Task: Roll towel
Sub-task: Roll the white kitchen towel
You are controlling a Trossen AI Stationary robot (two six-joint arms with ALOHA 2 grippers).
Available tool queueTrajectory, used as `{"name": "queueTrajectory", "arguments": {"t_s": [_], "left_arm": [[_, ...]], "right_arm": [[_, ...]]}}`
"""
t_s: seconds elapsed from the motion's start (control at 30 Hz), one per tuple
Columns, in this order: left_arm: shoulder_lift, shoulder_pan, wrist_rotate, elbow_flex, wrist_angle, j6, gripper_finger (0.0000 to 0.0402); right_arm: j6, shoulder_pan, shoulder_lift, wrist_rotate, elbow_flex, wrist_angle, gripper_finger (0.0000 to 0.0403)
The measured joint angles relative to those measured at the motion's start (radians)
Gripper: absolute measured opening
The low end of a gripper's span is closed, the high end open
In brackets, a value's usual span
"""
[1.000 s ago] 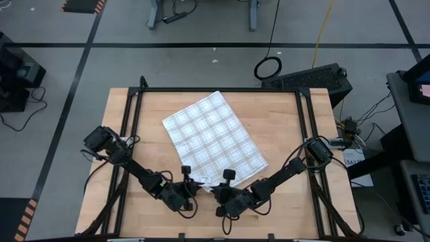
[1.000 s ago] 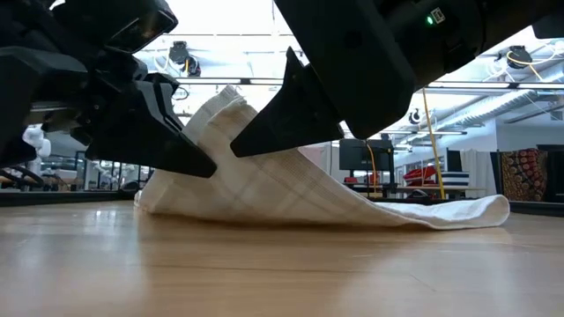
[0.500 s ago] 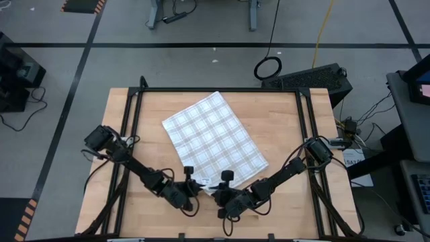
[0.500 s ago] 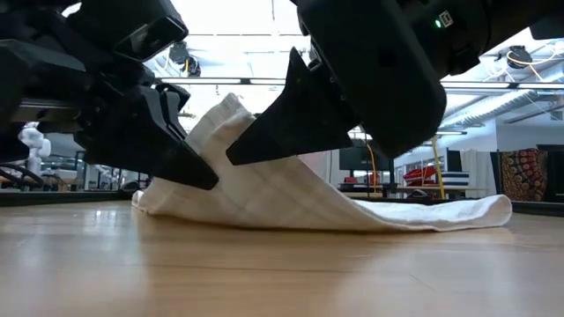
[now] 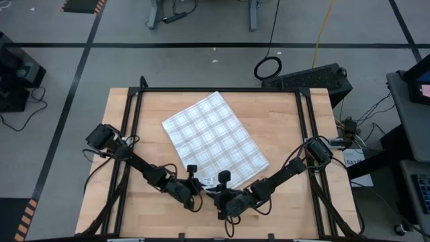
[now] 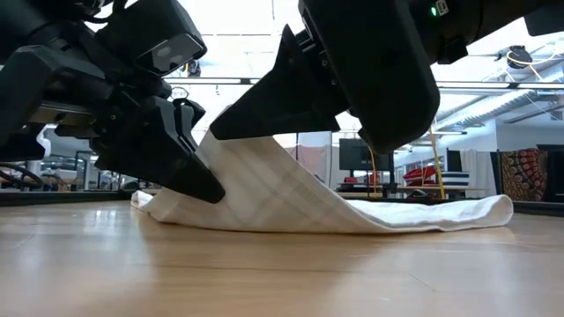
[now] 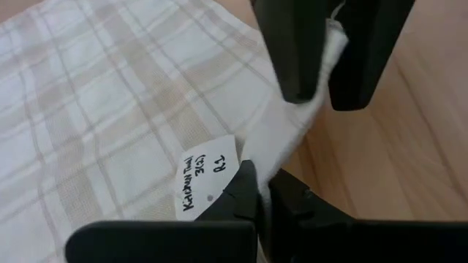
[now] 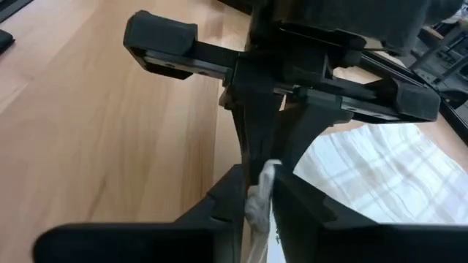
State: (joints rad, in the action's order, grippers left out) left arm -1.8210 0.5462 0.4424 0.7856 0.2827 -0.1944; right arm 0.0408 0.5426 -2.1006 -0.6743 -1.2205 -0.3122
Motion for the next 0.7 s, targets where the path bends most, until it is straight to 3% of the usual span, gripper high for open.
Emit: {"name": "queueTrajectory", "arguments": {"t_s": [0.27, 0.6, 0.7], "left_arm": [[0.000, -0.003, -0.002, 0.001, 0.000, 0.024, 0.0014], [0.000, -0.003, -0.006, 0.001, -0.004, 0.028, 0.0016], [0.000, -0.003, -0.019, 0.001, -0.004, 0.028, 0.0017]], "right_arm": [[0.034, 0.003, 0.000, 0.026, 0.000, -0.019, 0.0024], [0.091, 0.027, 0.000, -0.013, 0.000, 0.042, 0.0156], [0.061, 0.027, 0.000, -0.032, 0.000, 0.070, 0.0172]]}}
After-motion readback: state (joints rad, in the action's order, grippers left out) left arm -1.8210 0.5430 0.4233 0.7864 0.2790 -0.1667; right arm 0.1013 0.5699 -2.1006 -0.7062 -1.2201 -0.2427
